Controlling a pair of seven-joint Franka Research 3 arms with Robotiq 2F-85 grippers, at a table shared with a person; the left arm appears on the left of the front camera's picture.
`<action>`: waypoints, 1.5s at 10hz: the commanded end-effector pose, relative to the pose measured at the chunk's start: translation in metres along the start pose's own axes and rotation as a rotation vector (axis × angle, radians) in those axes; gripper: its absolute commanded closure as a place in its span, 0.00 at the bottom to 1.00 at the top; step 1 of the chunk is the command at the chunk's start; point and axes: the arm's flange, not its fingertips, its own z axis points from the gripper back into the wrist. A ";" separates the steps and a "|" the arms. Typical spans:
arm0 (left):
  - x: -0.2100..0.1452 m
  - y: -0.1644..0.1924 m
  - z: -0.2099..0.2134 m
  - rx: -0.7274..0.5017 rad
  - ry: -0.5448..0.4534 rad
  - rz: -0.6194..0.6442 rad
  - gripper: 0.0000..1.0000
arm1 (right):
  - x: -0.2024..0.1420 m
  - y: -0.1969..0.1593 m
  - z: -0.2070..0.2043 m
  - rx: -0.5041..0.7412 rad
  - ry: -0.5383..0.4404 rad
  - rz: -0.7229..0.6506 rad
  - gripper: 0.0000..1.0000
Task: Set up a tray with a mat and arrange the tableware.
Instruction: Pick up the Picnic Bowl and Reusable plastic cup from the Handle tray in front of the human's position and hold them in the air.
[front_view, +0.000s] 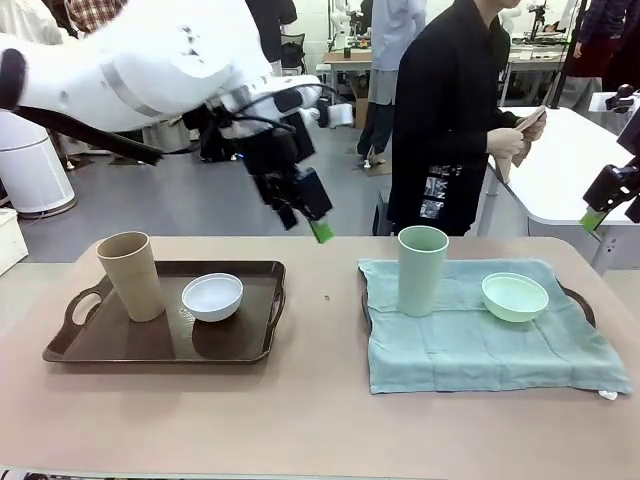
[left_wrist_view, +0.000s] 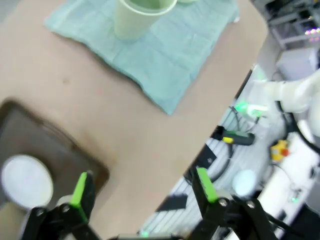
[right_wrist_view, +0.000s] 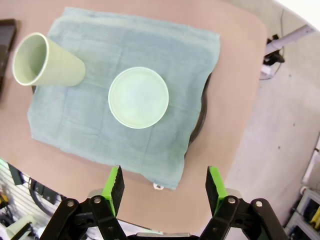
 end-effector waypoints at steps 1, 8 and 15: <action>-0.090 0.005 0.066 0.071 0.025 0.272 0.00 | -0.011 -0.006 0.011 -0.033 -0.015 -0.043 0.15; -0.166 0.040 0.151 -0.155 -0.400 0.228 0.00 | -0.008 -0.001 0.029 0.356 -0.064 -0.075 0.15; -0.218 0.099 0.170 -0.491 -0.675 0.129 0.00 | -0.035 -0.018 0.014 1.041 0.052 -0.325 0.15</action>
